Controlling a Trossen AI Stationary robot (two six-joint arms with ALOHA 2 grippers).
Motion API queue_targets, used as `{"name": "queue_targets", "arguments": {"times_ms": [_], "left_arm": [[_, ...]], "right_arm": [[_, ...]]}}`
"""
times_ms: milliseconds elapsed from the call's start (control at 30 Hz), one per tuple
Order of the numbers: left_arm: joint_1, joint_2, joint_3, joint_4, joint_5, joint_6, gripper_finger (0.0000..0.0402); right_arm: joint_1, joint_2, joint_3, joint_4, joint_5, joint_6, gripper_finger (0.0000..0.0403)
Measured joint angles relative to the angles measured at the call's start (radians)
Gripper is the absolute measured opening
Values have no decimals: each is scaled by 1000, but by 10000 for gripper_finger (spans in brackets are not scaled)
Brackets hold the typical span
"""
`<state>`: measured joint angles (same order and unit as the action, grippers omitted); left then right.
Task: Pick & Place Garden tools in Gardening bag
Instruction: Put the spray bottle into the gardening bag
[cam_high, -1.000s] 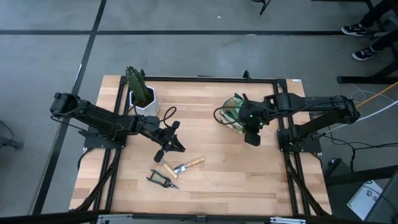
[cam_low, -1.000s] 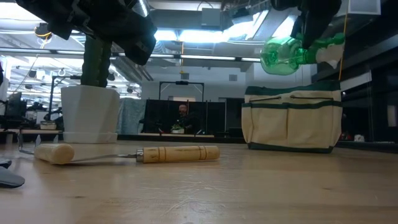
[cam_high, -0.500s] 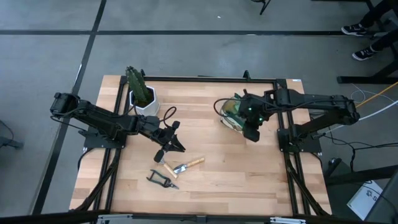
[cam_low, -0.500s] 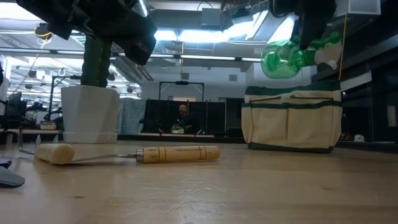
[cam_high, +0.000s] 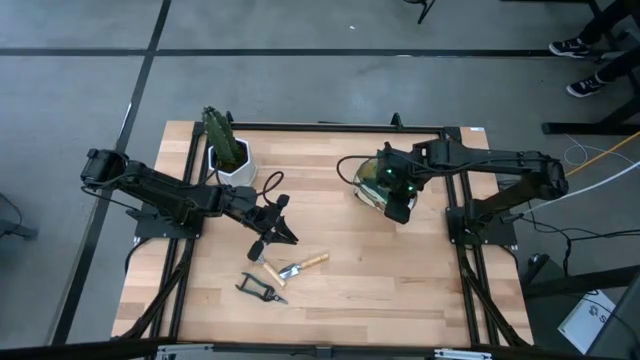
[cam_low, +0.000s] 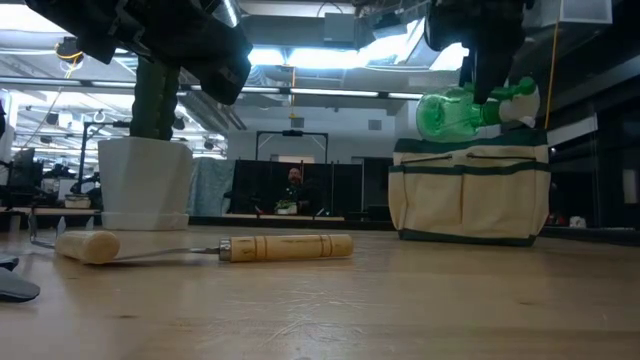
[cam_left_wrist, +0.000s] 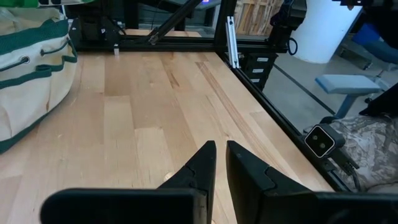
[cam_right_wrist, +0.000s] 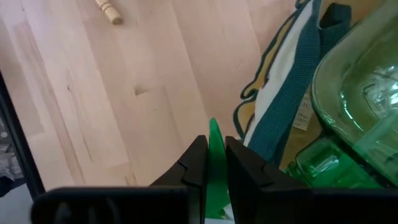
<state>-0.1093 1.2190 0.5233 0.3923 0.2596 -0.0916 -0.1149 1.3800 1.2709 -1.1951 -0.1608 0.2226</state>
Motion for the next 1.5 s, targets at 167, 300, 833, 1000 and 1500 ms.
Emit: {"name": "queue_targets", "arguments": {"times_ms": [167,300,833,1000,1500], "left_arm": [[0,0,0,0,0,0,31],[0,0,0,0,0,0,31],[0,0,0,0,0,0,31],[0,0,0,0,0,0,31],[0,0,0,0,0,0,31]], "right_arm": [[-11,0,0,-13,15,0,46],[-11,0,0,-14,70,0,53],[-11,0,0,-24,82,3,58],[-11,0,0,-32,81,24,58],[-11,0,0,-28,79,50,125]]}}
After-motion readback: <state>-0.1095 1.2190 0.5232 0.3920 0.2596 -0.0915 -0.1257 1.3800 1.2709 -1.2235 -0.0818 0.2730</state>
